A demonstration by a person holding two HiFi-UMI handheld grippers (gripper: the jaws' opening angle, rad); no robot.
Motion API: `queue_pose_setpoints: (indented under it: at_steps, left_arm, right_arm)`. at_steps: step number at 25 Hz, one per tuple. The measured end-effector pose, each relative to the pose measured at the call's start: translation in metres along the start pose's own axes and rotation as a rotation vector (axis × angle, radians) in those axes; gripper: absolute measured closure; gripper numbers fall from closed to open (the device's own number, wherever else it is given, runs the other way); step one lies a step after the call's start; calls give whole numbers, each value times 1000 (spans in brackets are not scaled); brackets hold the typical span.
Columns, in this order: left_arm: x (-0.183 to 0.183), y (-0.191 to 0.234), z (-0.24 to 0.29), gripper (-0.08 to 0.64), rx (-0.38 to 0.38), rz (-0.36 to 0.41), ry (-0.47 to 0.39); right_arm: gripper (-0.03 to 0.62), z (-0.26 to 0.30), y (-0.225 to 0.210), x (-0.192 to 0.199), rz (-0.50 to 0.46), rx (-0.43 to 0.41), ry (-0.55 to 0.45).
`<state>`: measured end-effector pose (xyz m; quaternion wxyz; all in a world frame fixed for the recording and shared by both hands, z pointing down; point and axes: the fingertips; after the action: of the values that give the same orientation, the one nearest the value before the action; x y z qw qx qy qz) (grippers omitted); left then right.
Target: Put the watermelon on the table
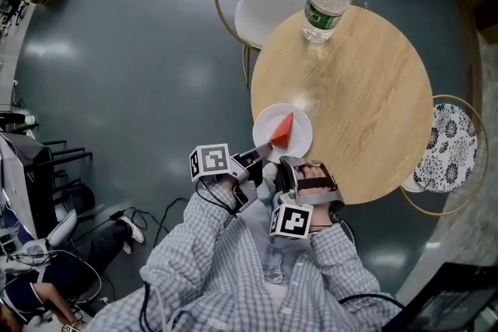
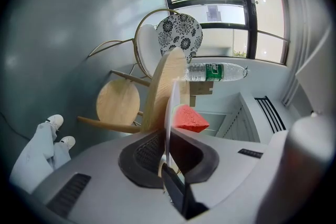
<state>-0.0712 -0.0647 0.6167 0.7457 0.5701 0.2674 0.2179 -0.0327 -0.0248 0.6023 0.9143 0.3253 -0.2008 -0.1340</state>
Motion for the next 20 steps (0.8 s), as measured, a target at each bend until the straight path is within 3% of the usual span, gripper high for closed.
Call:
queue_pose_setpoints:
  at_steps: [2, 10, 15, 20]
  left_arm:
    - [-1, -1, 0, 532, 7, 4, -2]
    - [-2, -4, 0, 528, -12, 81, 8]
    - [-4, -16, 4, 421, 34, 91, 5]
    - [-3, -14, -10, 408, 23, 86, -4]
  right_arm:
    - [541, 2, 0, 1, -29, 6, 10]
    - [545, 4, 1, 0, -18, -4, 24]
    - [545, 7, 1, 1, -7, -15, 39]
    - [545, 8, 1, 3, 2, -24, 48]
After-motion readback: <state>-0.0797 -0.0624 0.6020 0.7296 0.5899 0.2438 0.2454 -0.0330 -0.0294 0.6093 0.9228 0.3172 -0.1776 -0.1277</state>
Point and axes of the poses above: the fingertips, and each gripper's own axes: z forward along the fingers, y to its left, x out of its underside, and after that the axes turned 11 degrees about x, right-handed
